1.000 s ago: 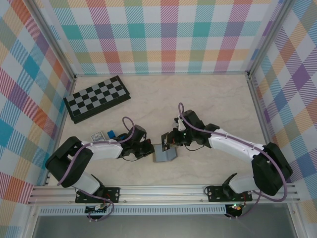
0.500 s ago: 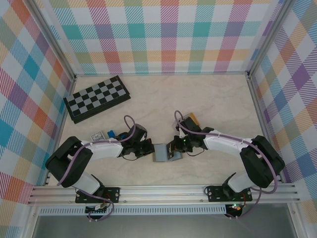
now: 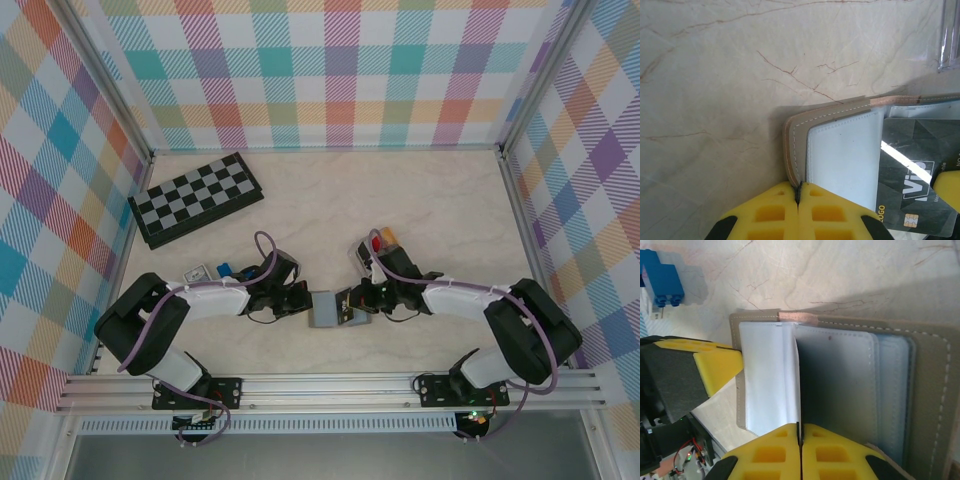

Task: Put the credit cards into the card holder
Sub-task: Flip over the card slot in the card holder, then insert the credit card into the card slot.

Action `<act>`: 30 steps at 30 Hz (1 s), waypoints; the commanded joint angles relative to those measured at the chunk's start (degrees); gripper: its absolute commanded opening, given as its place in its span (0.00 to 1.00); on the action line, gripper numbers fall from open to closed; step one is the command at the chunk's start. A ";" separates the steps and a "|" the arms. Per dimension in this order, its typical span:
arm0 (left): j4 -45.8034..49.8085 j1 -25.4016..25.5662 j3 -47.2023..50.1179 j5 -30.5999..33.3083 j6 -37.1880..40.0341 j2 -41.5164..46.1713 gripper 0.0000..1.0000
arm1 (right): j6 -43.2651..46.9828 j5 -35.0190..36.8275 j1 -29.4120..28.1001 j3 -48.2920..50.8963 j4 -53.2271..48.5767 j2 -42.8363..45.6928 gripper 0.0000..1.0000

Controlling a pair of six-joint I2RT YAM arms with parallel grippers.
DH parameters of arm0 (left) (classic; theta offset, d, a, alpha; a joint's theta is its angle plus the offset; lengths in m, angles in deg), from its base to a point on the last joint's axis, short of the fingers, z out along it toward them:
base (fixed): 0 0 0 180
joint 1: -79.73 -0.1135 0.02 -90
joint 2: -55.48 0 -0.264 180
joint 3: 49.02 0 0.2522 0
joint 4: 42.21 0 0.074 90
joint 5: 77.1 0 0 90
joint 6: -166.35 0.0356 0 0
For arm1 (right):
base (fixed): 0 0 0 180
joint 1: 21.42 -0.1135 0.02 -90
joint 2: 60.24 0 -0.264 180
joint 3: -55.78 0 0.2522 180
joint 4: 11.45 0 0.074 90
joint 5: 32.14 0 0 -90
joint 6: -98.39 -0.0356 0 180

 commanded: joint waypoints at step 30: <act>-0.47 0.99 0.77 0.83 -3.43 0.29 0.00 | -3.80 -1.36 -4.95 -4.74 2.04 -8.07 0.09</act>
